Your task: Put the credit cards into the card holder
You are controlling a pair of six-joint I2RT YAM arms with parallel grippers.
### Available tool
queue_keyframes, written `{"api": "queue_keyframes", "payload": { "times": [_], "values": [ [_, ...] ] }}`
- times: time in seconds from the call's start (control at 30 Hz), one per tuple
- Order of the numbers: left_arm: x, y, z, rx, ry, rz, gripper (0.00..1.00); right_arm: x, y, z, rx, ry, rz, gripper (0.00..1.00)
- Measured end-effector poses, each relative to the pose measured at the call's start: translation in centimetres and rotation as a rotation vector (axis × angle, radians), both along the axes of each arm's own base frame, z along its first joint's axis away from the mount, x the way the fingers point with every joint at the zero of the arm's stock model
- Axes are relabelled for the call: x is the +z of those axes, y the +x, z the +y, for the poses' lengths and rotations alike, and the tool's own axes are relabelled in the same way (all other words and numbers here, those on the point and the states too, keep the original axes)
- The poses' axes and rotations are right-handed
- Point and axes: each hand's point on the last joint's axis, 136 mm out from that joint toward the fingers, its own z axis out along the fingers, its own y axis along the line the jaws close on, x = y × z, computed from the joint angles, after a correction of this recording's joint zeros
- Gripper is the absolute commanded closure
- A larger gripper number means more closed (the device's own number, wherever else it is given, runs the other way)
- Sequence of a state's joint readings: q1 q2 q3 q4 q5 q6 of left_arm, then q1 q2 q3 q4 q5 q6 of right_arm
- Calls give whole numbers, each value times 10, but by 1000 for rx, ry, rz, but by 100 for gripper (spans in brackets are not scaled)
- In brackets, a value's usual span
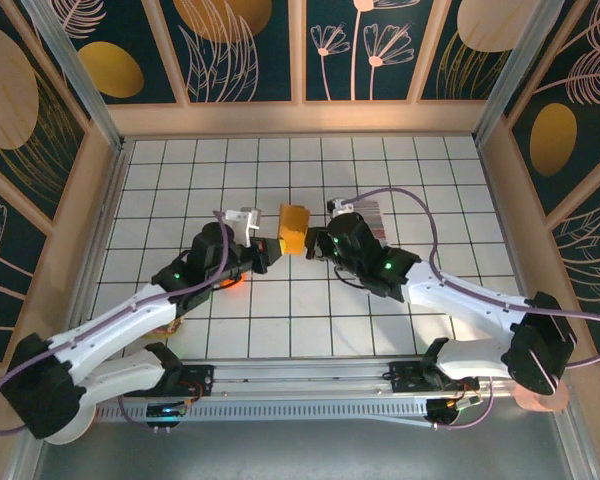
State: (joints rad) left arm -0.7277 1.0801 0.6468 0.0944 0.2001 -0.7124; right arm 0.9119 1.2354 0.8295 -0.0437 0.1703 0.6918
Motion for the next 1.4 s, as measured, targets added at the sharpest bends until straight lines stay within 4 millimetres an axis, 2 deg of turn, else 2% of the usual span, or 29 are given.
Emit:
{"api": "queue_keyframes", "payload": {
  "times": [0.17,0.3,0.37,0.5,0.63,0.73,0.77,0.87,1.0,1.1,1.4],
  "values": [
    [-52,-5,-9,-11,10,178,100,-57,-7,-7,9,-40,119,100],
    [-81,-7,-12,-1,25,271,99,-89,-10,-1,28,-71,189,100],
    [-93,-7,-12,9,39,305,94,-102,-10,2,34,-84,211,100],
    [-111,-7,-10,28,68,356,75,-121,-12,6,50,-104,252,100],
    [-121,-4,-7,52,102,360,57,-123,-12,9,59,-97,260,100],
    [-126,1,-3,73,144,353,52,-121,-10,9,58,-84,256,100],
    [-126,4,-3,80,158,348,50,-120,-9,9,56,-81,255,100],
    [-125,14,1,108,208,311,34,-115,-7,8,52,-70,246,100],
    [-121,27,6,144,273,262,23,-102,-7,9,59,-42,224,100],
    [-116,34,8,159,297,236,18,-97,-7,9,60,-33,216,100],
    [-119,39,15,182,329,234,15,-96,-7,10,66,-28,217,100]
  ]
}}
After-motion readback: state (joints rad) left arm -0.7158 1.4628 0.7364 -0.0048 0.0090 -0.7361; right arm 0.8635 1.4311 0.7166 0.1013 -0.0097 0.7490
